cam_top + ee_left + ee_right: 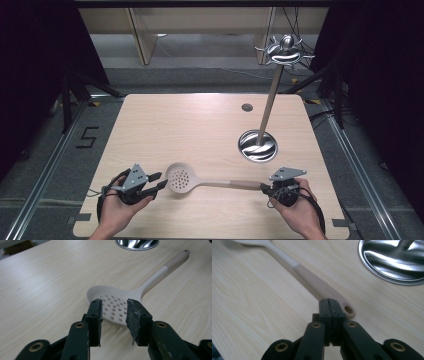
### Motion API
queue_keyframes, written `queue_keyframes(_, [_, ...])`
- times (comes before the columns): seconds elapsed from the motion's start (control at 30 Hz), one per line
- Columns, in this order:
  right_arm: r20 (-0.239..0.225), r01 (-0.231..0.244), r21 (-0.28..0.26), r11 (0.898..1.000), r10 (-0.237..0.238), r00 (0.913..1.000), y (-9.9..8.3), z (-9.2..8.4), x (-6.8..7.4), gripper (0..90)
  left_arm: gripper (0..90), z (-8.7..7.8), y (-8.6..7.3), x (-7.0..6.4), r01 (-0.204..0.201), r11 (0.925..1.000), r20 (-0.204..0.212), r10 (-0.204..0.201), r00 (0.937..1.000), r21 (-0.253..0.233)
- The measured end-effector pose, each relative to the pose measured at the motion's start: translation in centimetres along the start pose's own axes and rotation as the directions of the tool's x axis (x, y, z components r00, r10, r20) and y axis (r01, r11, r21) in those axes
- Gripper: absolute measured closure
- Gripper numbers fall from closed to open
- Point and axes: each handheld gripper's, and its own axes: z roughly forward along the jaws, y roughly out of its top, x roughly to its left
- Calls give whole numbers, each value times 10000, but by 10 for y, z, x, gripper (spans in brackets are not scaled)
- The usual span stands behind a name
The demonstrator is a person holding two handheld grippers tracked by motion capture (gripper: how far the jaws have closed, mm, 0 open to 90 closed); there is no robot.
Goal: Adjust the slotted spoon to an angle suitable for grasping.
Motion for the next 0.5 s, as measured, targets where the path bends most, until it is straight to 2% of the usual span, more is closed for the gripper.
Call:
queue_keyframes(0.03, [-78, -196, -182, 9996, 195, 9998, -1, 2, 1, 900, 667, 2, 5, 2, -316, 9995, 93, 317, 9995, -25])
queue_keyframes(0.07, [-241, -634, 15, 9980, 634, 9977, -1, 1, 3, 900, 692, 4, 10, 1, -204, 9998, 214, 204, 9996, -37])
queue_keyframes(0.1, [-78, -174, -156, 9997, 173, 9998, -2, 4, 0, 900, 710, 7, 15, 2, -264, 9996, 252, 265, 9993, -55])
queue_keyframes(0.13, [-251, -421, 223, 9989, 427, 9988, -1, 2, 1, 900, 725, 10, 22, 4, -667, 9977, 227, 663, 9975, 155])
queue_keyframes(0.17, [-349, -505, 210, 9985, 513, 9981, -2, 3, 2, 900, 738, 15, 28, 4, -618, 9979, 194, 615, 9979, 199])
queue_keyframes(0.2, [-386, -463, 244, 9986, 472, 9981, -2, 4, 2, 900, 762, 20, 34, 6, -948, 9947, 241, 939, 9953, 397])
queue_keyframes(0.23, [-487, -426, 426, 9982, 446, 9978, -2, 4, 3, 900, 785, 26, 41, 6, -1101, 9921, 224, 1089, 9938, 599])
queue_keyframes(0.27, [-483, -428, 342, 9985, 444, 9978, -3, 7, 4, 900, 808, 34, 48, 6, -1180, 9898, 338, 1156, 9927, 800])
queue_keyframes(0.3, [-643, -550, 651, 9964, 592, 9962, -2, 5, 5, 900, 831, 43, 54, 7, -1427, 9847, 354, 1398, 9896, 1003])
queue_keyframes(0.33, [-692, -468, 638, 9969, 512, 9963, -1, 7, 6, 900, 849, 54, 59, 6, -1502, 9792, 544, 1440, 9881, 1365])
queue_keyframes(0.37, [-706, -342, 658, 9972, 388, 9967, 0, 8, 6, 900, 868, 64, 65, 7, -1846, 9654, 782, 1728, 9818, 1844])
queue_keyframes(0.4, [-799, -334, 739, 9967, 393, 9960, 1, 10, 7, 900, 886, 76, 70, 6, -1877, 9581, 947, 1708, 9807, 2162])
queue_keyframes(0.43, [-834, -383, 483, 9981, 422, 9956, 2, 14, 8, 900, 888, 88, 73, 4, -1881, 9497, 1138, 1640, 9799, 2504])
queue_keyframes(0.47, [-855, -252, 850, 9961, 325, 9958, 6, 13, 9, 900, 890, 98, 76, 3, -2039, 9406, 1244, 1758, 9765, 2716])
queue_keyframes(0.5, [-948, -309, 915, 9953, 396, 9947, 8, 14, 12, 900, 892, 108, 79, 2, -2106, 9326, 1220, 1820, 9757, 2931])
